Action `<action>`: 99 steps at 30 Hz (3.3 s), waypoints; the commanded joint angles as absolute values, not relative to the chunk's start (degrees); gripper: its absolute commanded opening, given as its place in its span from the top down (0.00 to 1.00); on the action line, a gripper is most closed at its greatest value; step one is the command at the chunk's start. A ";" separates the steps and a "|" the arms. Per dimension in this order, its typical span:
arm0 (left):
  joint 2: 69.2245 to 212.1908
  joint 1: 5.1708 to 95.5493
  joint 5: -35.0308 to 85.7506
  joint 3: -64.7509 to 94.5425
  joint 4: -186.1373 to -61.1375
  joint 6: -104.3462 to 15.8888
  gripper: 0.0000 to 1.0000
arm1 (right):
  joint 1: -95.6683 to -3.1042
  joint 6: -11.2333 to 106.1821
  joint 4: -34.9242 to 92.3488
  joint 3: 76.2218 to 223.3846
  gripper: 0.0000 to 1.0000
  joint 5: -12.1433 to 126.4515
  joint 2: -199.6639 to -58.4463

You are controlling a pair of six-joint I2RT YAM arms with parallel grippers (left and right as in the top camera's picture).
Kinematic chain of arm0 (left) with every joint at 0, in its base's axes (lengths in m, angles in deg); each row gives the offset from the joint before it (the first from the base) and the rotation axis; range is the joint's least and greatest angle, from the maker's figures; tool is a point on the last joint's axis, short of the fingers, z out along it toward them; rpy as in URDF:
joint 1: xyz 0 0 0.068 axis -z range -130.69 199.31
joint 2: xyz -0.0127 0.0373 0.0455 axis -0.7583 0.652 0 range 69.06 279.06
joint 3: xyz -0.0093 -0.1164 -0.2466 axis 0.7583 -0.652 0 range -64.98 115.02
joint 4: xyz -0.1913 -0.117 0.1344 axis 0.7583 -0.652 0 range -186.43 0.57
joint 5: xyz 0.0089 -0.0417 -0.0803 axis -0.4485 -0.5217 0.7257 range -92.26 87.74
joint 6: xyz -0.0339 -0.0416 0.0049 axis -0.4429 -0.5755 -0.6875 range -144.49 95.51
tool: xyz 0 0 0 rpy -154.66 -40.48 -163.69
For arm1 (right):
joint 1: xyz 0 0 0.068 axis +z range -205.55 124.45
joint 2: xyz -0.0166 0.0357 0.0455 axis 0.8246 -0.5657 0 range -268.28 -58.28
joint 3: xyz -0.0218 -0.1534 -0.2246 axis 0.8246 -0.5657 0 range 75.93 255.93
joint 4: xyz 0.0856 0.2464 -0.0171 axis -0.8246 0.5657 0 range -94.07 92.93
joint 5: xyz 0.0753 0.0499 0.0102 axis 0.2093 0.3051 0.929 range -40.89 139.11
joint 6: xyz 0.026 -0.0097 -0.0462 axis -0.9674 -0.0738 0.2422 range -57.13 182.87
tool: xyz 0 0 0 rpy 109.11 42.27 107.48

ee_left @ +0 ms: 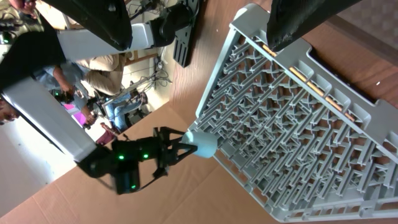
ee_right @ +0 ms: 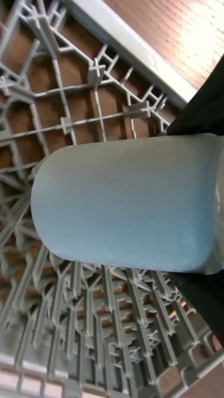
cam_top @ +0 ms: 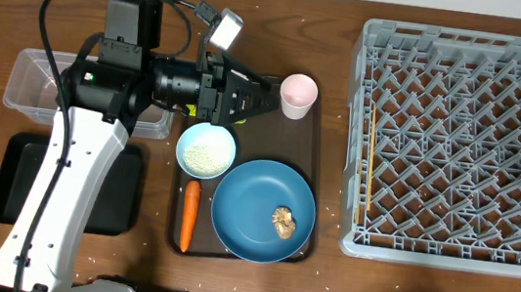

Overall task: Sort waste into correct bins and load items into the dishwasher rack
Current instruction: 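Carry blue cup with right gripper into the dish rack, then release blue cup upside down in rack, withdraw right gripper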

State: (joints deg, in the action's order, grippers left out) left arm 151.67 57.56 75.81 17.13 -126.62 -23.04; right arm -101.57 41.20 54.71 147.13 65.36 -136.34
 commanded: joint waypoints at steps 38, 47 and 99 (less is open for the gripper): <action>151.34 57.37 73.16 17.37 -127.19 -23.26 0.30 | -106.97 42.36 64.26 152.20 0.49 82.04 -142.64; 151.34 57.37 72.90 17.37 -128.35 -23.02 0.30 | -106.97 43.67 67.04 151.89 0.42 72.42 -142.64; 151.34 57.41 71.63 17.37 -129.70 -23.06 0.29 | -97.81 42.14 37.12 139.59 0.32 85.19 -142.31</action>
